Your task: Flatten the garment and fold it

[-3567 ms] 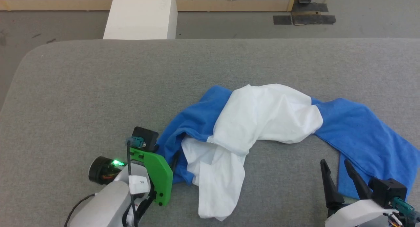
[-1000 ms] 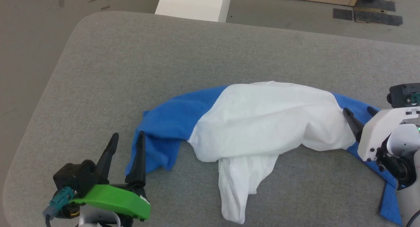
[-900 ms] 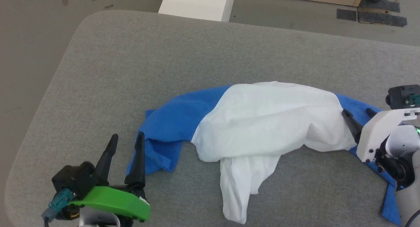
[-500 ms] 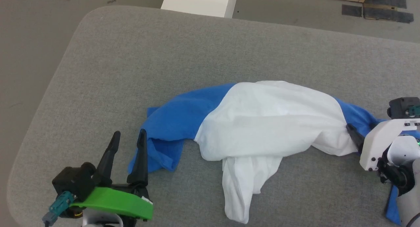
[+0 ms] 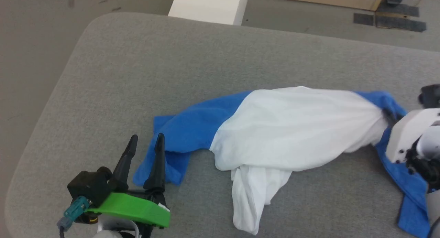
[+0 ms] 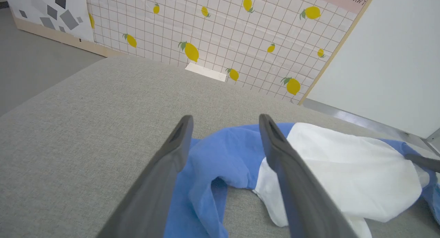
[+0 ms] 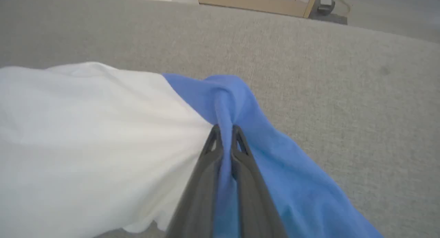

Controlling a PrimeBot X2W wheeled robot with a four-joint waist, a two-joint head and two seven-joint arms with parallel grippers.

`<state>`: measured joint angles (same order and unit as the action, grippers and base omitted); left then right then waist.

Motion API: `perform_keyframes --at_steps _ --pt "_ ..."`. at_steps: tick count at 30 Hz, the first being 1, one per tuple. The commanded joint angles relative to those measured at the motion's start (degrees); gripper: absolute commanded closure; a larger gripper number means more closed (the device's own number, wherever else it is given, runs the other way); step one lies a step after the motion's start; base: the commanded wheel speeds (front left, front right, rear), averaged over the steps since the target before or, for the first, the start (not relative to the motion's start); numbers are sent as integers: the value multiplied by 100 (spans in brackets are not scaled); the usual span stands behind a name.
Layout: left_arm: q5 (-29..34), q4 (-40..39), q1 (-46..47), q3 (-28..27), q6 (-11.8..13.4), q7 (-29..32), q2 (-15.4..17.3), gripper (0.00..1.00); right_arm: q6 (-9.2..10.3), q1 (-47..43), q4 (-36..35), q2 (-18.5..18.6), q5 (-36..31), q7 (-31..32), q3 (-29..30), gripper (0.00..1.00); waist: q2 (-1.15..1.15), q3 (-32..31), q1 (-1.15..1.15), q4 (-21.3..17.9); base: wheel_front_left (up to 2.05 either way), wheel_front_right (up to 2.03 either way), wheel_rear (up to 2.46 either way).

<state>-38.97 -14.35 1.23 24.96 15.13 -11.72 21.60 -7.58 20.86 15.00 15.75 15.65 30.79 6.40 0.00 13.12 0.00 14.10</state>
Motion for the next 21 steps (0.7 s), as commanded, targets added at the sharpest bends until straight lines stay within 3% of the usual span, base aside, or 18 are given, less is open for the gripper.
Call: perform_keyframes --at_steps 1,9,12,15,21 --pt "2 15 79 -7 -9 -32 -27 0 9 -17 -203 88 99 -6 111 100 0 -226 0 -256 0 0 0" --pt "25 30 -26 14 65 -15 4 0 9 -1512 -1334 223 370 864 1262 100 0 -292 0 -512 0 0 0" --pt "28 30 -34 1 90 -6 25 0 9 -2003 -1442 104 196 802 1520 100 0 -253 0 -570 0 0 0" --pt "30 41 -6 5 95 27 46 0 9 -2117 -1398 -123 11 494 1586 0 0 -241 0 -611 0 0 0" --pt "22 80 -15 -12 135 63 80 0 9 -1767 -1439 -318 119 132 1399 0 0 -355 0 -705 0 0 0"
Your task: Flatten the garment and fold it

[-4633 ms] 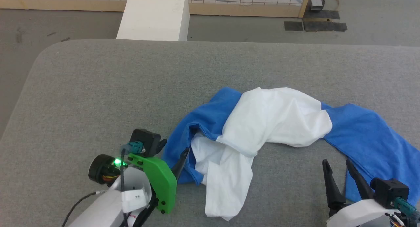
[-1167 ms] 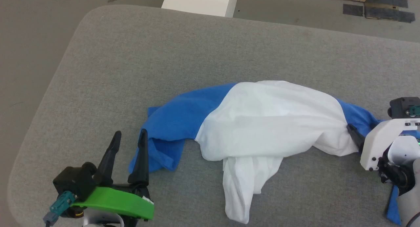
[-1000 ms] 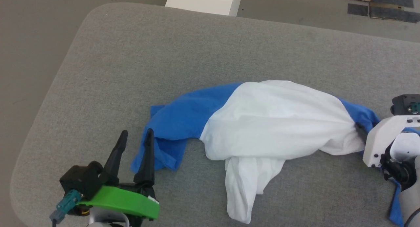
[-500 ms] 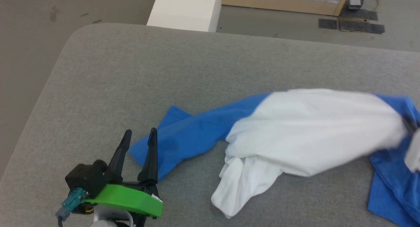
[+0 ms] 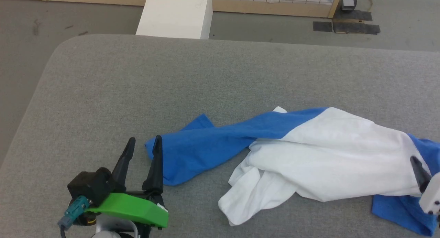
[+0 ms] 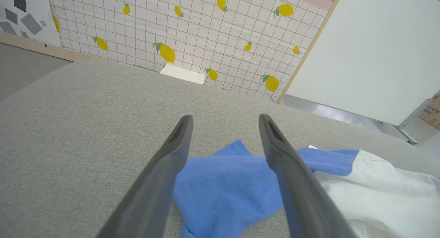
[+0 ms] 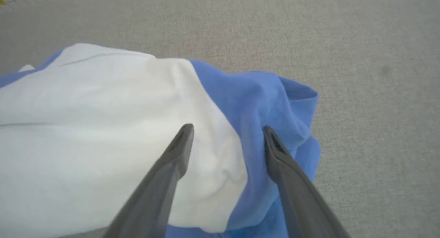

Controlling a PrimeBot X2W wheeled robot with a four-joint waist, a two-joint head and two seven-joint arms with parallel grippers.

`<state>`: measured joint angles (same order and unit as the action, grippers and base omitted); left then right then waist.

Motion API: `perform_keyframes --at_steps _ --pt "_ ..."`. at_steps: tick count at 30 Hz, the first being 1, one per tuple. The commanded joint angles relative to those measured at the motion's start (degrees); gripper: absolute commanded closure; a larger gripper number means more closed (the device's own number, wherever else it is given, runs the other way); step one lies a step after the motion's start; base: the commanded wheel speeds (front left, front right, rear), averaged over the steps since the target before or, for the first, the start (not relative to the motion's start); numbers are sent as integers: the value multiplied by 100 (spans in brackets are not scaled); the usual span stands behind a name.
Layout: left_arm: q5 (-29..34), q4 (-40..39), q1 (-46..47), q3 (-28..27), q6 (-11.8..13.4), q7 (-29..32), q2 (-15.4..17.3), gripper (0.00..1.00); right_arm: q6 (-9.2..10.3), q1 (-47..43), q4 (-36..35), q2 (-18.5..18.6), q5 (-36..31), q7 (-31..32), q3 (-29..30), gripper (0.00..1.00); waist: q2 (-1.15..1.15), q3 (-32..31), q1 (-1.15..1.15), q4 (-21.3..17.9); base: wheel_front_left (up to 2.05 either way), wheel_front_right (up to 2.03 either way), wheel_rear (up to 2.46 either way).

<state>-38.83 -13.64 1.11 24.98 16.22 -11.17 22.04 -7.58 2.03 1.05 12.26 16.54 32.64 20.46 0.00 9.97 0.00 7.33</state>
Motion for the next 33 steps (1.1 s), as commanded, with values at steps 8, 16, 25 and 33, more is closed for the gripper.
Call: perform_keyframes --at_steps 8,16,25,33 --pt "-29 43 -55 45 14 16 14 0 9 629 -1122 344 337 212 -433 0 0 -255 0 -55 0 0 0" --pt "-43 34 -104 109 -10 26 22 0 9 415 -1882 321 1085 1219 -1850 0 0 -333 0 55 0 0 0" --pt "1 69 -66 189 -14 63 41 0 9 142 -1391 562 1129 1329 -3196 0 0 -260 0 185 0 0 0" --pt "-40 153 -20 220 -57 35 0 0 9 604 -192 512 989 830 -4368 0 0 -210 0 306 0 0 0"
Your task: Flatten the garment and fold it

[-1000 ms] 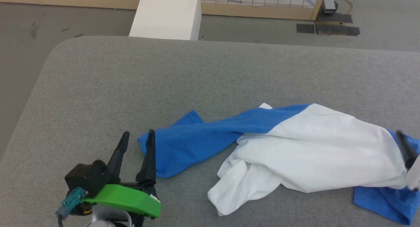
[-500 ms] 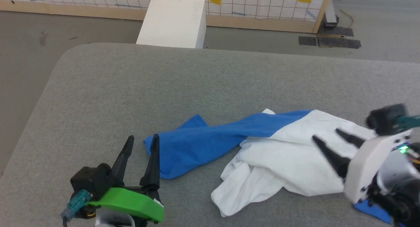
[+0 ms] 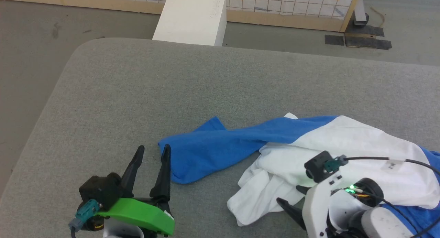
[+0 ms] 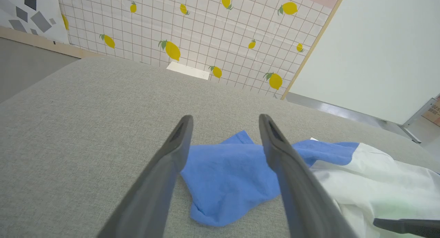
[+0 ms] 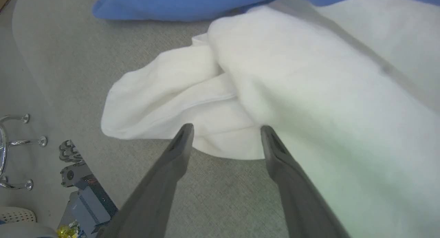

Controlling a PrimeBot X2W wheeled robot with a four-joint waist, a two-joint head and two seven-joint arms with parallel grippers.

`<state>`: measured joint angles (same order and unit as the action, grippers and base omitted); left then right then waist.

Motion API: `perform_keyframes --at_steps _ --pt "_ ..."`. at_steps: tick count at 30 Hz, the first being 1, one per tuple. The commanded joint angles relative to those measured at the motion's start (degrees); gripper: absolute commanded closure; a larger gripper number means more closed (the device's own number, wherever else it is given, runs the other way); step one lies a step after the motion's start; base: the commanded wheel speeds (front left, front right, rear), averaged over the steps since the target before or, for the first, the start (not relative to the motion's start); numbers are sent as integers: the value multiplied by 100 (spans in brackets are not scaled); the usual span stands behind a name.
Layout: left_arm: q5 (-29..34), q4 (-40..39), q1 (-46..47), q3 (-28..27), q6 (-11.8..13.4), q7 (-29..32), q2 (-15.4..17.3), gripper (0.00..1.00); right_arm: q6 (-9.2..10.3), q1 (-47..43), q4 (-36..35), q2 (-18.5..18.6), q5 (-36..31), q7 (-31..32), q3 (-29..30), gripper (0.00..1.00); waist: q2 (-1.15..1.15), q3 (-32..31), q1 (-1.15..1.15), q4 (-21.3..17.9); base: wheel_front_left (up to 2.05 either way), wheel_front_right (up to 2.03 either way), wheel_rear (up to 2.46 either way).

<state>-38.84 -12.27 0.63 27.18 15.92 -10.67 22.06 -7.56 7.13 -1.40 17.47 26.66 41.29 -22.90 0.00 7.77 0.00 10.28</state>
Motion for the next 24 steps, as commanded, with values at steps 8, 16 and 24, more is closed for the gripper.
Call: perform_keyframes --at_steps 8,16,24 --pt "-73 115 111 31 -88 -78 -93 0 8 743 1357 -45 -442 -441 -562 5 0 94 0 96 0 0 0" --pt "-88 206 166 18 -129 -109 -84 0 8 1231 1886 -142 -417 -931 -314 100 0 109 0 107 0 0 0" --pt "-92 227 224 88 -166 -76 -100 0 8 1011 182 720 1378 -8 -838 100 0 46 0 -109 0 0 0"
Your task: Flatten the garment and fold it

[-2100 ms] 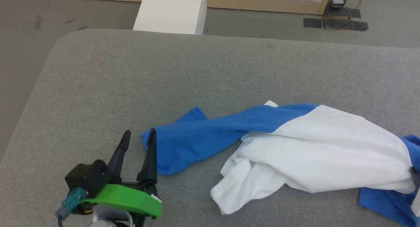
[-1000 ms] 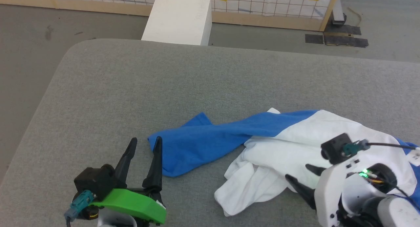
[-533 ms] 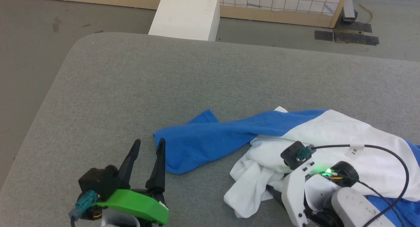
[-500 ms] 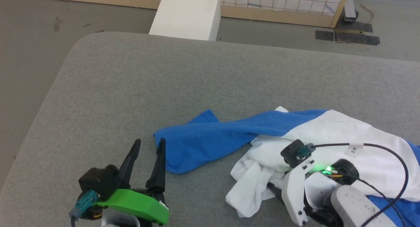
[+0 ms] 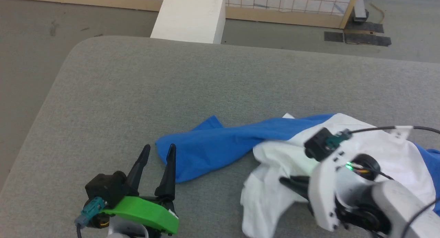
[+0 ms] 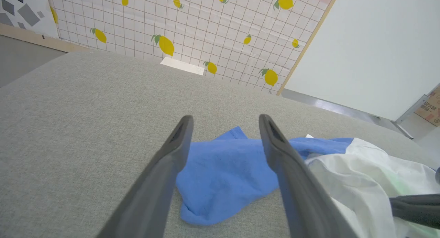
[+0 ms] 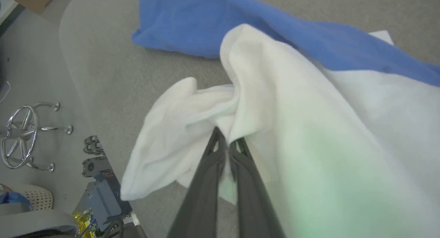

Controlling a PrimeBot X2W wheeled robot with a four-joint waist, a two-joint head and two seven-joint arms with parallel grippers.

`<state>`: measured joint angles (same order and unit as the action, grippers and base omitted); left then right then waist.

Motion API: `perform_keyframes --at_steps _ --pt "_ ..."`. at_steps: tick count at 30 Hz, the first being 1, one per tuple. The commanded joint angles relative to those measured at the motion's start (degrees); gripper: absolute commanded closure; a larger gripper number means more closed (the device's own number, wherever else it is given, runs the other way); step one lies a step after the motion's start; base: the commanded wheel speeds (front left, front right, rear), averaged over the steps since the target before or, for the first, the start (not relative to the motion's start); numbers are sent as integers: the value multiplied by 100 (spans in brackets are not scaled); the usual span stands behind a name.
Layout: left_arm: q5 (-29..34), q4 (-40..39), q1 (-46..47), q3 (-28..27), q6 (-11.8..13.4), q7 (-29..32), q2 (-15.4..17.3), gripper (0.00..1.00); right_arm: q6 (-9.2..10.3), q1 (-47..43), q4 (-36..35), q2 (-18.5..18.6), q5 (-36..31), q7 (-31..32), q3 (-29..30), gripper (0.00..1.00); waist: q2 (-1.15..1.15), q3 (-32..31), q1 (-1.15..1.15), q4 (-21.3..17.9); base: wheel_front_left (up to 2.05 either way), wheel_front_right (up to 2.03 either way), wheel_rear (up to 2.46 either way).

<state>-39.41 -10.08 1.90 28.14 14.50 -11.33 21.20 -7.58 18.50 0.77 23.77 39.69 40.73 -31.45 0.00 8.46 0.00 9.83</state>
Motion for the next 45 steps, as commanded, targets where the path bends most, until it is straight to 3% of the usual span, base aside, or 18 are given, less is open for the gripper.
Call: perform_keyframes --at_steps 1,5,8,9,10,12,19,25,30,34,45 --pt "-40 14 93 -1 -26 -13 -23 0 9 -259 -237 251 263 190 72 100 0 -26 0 -89 0 0 0" --pt "-70 37 50 6 -23 -34 -48 0 9 -1073 -802 821 620 692 546 100 0 -41 0 -231 0 0 0" --pt "-88 38 33 -13 -23 -42 -33 0 9 -1554 -915 897 493 704 928 100 0 -35 0 -324 0 0 0" --pt "-91 40 36 -19 -23 -38 -23 0 9 -1672 -940 896 363 670 1003 90 0 -37 0 -359 0 0 0" --pt "-91 40 42 -19 -23 -32 -16 0 9 -1748 -944 854 287 620 1078 57 0 -42 0 -383 0 0 0" --pt "-90 33 64 -17 -23 -12 -2 0 9 -1866 -951 741 166 588 1173 2 0 -56 0 -425 0 0 0" --pt "-116 21 59 -7 -7 33 21 0 9 -1778 -1442 305 470 679 1385 0 0 -154 0 -499 0 0 0" --pt "-157 24 -9 15 7 25 -4 0 9 -1480 -2208 155 945 998 1681 0 0 -249 0 -448 0 0 0" --pt "-168 19 -34 50 0 7 -33 0 9 -975 -2322 89 498 675 2007 0 0 -234 0 -341 0 0 0" --pt "-167 29 -9 75 -24 -10 -53 0 9 -622 -1625 17 -1 468 1834 0 0 -134 0 -249 0 0 0" --pt "28 137 319 247 -81 37 -79 0 9 676 1045 -111 -1209 282 600 0 0 293 0 130 0 0 0"
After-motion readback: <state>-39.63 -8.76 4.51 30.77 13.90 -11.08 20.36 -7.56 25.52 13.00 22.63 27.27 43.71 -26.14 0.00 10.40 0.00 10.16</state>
